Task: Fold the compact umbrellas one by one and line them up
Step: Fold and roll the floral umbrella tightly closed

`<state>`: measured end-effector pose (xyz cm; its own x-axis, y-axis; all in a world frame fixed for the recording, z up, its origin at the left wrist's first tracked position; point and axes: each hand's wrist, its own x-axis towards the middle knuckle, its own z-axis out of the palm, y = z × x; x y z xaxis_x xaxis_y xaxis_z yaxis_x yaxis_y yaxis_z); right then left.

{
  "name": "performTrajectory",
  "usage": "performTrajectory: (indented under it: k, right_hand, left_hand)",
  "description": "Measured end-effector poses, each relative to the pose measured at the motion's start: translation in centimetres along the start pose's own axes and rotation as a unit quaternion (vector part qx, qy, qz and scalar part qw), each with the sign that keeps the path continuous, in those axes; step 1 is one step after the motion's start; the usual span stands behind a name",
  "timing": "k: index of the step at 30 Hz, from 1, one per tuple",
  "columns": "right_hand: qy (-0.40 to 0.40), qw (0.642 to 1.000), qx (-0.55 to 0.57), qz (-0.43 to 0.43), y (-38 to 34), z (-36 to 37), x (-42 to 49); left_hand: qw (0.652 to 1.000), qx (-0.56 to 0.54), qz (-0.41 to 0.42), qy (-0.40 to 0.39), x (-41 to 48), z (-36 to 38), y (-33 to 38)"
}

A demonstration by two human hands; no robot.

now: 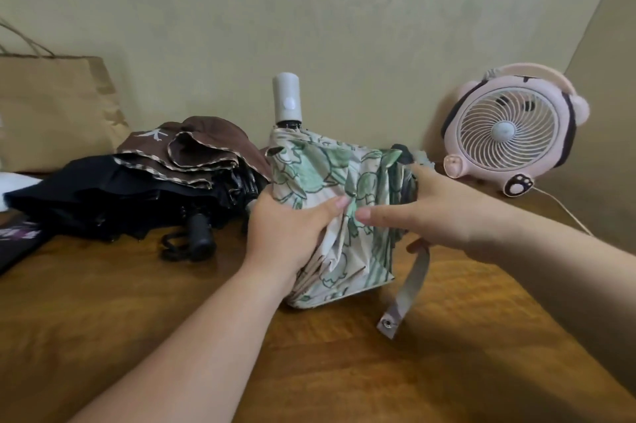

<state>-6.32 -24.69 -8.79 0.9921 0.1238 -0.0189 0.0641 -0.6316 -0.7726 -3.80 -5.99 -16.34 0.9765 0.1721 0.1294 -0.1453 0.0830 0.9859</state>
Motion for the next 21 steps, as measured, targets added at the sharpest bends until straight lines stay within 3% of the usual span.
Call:
performTrajectory:
  k: [4, 9, 12, 14, 16, 17, 18, 19, 21]
  right_hand:
    - [-0.112, 0.988, 0.104, -0.024, 1.4, 1.0, 0.8]
    - [-0.136, 0.961, 0.238, 0.021, 3.5, -0.2, 1.3]
    - [-0.183, 0.966, 0.177, 0.04, 4.2, -2.3, 0.7]
    - [-0.154, 0.986, 0.056, 0.018, 4.1, -4.3, 0.3]
    - [0.034, 0.988, -0.122, -0.083, 2.8, -6.2, -0.3]
    - [0.165, 0.954, -0.183, -0.168, 1.5, -6.7, -0.8]
    - [0.248, 0.906, -0.211, -0.269, -0.7, -6.6, -1.7]
    - [0.263, 0.863, -0.23, -0.365, -3.2, -6.2, -2.4]
    - [0.146, 0.799, -0.319, -0.489, -7.3, -4.7, -2.6]
  left_hand:
    - [0.979, -0.134, -0.116, -0.098, -0.6, -0.5, 0.7]
    - [0.956, -0.105, -0.175, -0.209, -0.3, -1.3, 1.3]
    - [0.953, -0.073, -0.167, -0.243, 0.0, -1.8, 1.7]
    - [0.964, 0.054, -0.093, -0.242, 0.5, -2.2, 1.7]
    - [0.939, 0.255, 0.016, -0.232, 0.9, -2.6, 1.7]
    - [0.917, 0.324, 0.046, -0.229, 0.9, -2.6, 1.8]
    - [0.901, 0.362, 0.053, -0.233, 0.7, -2.4, 2.2]
    - [0.886, 0.396, 0.053, -0.235, 0.4, -2.1, 2.6]
    - [0.841, 0.479, 0.086, -0.238, -0.3, -1.0, 3.7]
